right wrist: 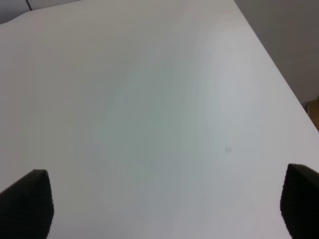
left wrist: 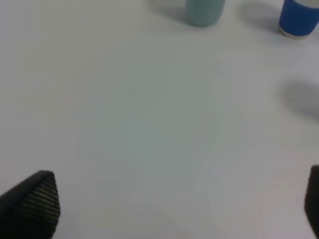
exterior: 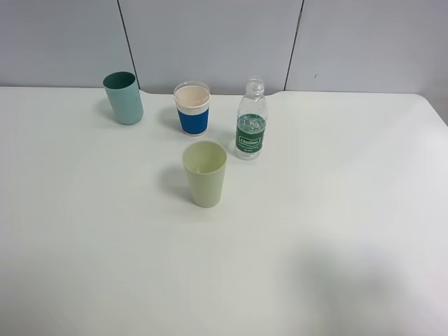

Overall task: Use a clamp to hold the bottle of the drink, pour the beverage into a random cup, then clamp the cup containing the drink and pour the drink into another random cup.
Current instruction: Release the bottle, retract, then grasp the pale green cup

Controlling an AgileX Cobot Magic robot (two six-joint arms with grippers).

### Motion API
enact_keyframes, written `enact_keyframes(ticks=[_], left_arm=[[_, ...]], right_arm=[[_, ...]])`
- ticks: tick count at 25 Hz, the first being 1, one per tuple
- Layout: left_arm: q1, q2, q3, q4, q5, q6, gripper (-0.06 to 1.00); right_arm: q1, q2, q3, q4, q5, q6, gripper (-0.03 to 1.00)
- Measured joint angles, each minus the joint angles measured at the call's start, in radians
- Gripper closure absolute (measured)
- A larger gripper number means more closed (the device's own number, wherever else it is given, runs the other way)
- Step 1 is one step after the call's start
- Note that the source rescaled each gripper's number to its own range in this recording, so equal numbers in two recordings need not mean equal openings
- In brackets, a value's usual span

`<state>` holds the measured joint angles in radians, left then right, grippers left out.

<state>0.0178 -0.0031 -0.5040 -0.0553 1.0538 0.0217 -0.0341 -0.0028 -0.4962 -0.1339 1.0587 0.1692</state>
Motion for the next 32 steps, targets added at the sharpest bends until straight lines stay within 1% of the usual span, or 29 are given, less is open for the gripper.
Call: enact_keyframes(ticks=[30,32], left_arm=[[0.001,0.0,0.0,0.009,-0.002,-0.004,-0.06],[0.001,0.0,-0.009,0.002,-0.014,0.006,-0.02]], right_arm=[[0.0,0.0,0.0,0.0,0.0,0.0,0.02],[0.0,0.0,0.0,0.0,0.0,0.0,0.02]])
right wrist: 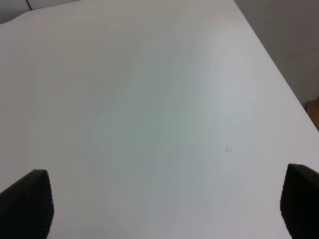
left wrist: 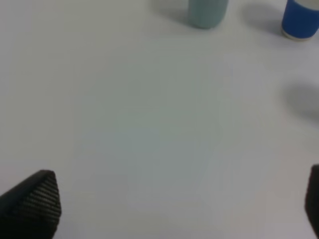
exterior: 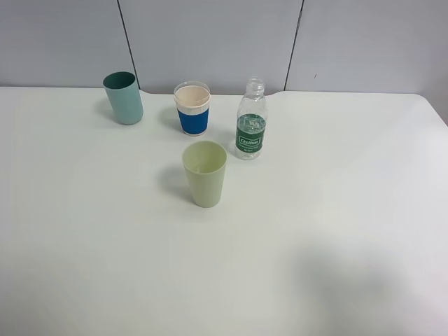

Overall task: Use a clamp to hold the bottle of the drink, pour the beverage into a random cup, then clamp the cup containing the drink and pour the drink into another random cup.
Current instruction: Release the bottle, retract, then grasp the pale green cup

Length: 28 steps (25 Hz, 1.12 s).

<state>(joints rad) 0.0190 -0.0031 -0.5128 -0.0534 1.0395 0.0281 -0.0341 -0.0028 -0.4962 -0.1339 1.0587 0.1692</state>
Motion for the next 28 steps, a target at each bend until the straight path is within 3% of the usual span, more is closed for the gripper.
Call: enact_keyframes(ticks=[4,10,21,28], left_arm=[[0.0,0.024,-0.015,-0.022,-0.121,0.027,0.08],[-0.005,0.231,-0.015,-0.099,-0.207,0.154,0.09],[-0.207,0.7,-0.015,-0.135,-0.216,0.279,0.1],[-0.297,0.935,-0.015,-0.162,-0.23,0.3,0.11]], right_arm=[[0.0,0.0,0.0,0.0,0.0,0.0,0.02],[0.0,0.0,0.0,0.0,0.0,0.0,0.02],[0.0,0.0,0.0,0.0,0.0,0.0,0.02],[0.0,0.0,0.0,0.0,0.0,0.0,0.02]])
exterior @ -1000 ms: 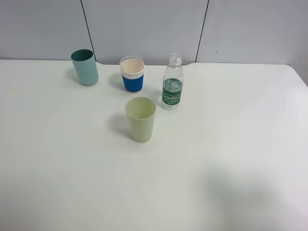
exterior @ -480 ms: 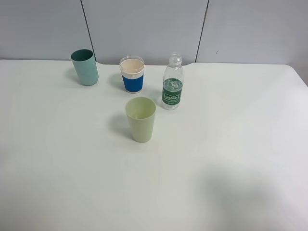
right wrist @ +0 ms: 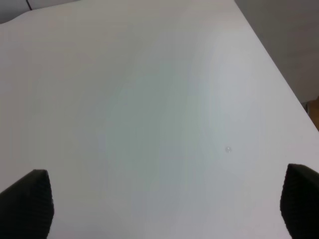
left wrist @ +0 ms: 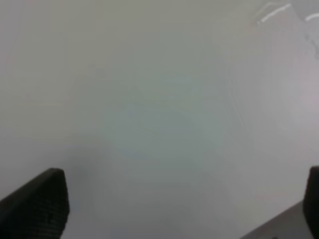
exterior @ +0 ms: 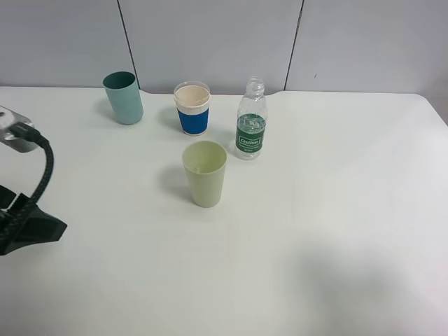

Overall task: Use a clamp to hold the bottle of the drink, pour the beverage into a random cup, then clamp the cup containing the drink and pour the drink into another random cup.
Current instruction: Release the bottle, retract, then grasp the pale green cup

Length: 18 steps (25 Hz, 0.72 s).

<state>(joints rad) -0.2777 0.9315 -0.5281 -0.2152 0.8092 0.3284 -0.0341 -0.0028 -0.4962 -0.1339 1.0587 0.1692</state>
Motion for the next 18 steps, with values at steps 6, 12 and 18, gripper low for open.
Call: enact_keyframes(ticks=[6,12,18], left_arm=[[-0.135,0.083,0.031,-0.001,-0.141,0.006,0.11],[-0.306,0.089,0.147,0.0,-0.422,0.008,0.11],[-0.369,0.11,0.281,-0.06,-0.734,0.009,0.11]], right_arm=[[0.0,0.0,0.0,0.0,0.0,0.0,0.02],[0.0,0.0,0.0,0.0,0.0,0.0,0.02],[0.0,0.0,0.0,0.0,0.0,0.0,0.02]])
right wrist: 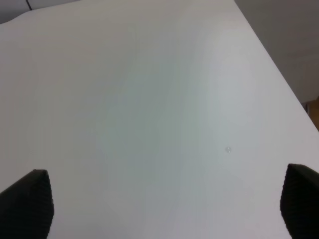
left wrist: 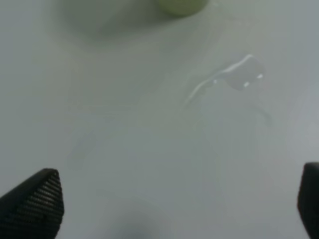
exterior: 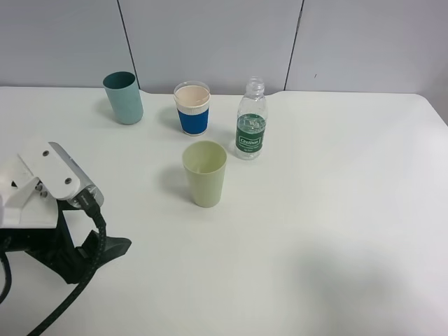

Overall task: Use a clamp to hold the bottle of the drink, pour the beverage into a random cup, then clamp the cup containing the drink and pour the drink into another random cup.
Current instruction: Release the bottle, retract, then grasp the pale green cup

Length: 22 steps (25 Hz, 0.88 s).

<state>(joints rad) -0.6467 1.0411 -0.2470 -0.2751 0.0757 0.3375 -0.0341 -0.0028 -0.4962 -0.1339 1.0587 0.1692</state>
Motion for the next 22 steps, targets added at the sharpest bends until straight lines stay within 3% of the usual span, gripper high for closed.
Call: enact_keyframes(ticks=[6,12,18,22], left_arm=[[-0.001,0.103,0.073,-0.003,-0.28,0.0,0.11],[-0.001,0.263,0.072,0.067,-0.512,-0.024,0.11],[-0.001,0.447,0.076,0.186,-0.764,-0.183,0.11],[-0.001,0.565,0.076,0.211,-0.969,-0.267,0.11]], right_arm=[[0.0,0.0,0.0,0.0,0.0,0.0,0.02],[0.0,0.0,0.0,0.0,0.0,0.0,0.02],[0.0,0.0,0.0,0.0,0.0,0.0,0.02],[0.0,0.0,0.0,0.0,0.0,0.0,0.02]])
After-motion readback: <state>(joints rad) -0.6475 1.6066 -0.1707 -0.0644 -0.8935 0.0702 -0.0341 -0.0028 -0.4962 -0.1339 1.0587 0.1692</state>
